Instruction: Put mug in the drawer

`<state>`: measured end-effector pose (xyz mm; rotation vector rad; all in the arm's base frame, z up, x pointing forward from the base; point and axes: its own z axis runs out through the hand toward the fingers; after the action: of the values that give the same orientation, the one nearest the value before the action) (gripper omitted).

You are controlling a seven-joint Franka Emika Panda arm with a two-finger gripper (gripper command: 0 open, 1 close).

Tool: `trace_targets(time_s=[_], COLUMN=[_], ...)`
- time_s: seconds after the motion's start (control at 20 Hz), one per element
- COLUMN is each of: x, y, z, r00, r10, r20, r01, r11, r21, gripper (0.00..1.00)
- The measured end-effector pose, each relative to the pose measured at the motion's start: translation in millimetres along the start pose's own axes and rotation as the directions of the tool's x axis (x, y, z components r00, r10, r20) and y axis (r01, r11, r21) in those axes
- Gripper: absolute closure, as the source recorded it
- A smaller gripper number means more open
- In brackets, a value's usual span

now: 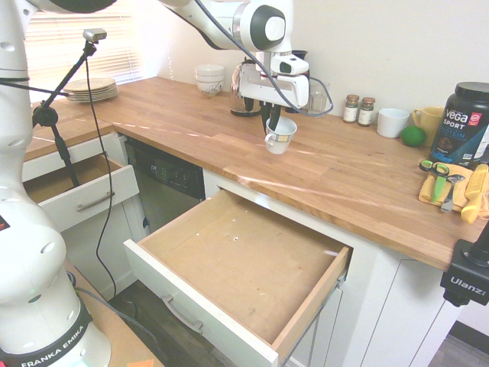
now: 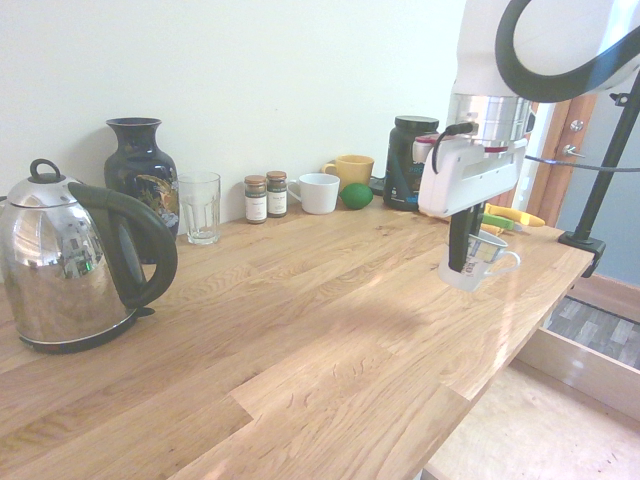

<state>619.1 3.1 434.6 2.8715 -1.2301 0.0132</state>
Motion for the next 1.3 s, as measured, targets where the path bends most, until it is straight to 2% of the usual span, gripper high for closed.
trace_targets(time_s=[0.3, 0.65, 1.1, 1.3], x=[-43, -72, -112, -122], y=[64, 137, 190, 206], z=[-12, 22, 115, 171], r00=[0.999, 1.000, 0.999, 1.000], r10=[-0.033, -0.015, 0.004, 0.006], r20=[0.012, 0.024, 0.051, 0.028], r01=[0.033, 0.016, -0.003, -0.005], r11=[0.999, 1.000, 1.000, 1.000], r21=[-0.006, -0.008, -0.026, -0.021], gripper=[1.00, 1.00, 1.00, 1.00])
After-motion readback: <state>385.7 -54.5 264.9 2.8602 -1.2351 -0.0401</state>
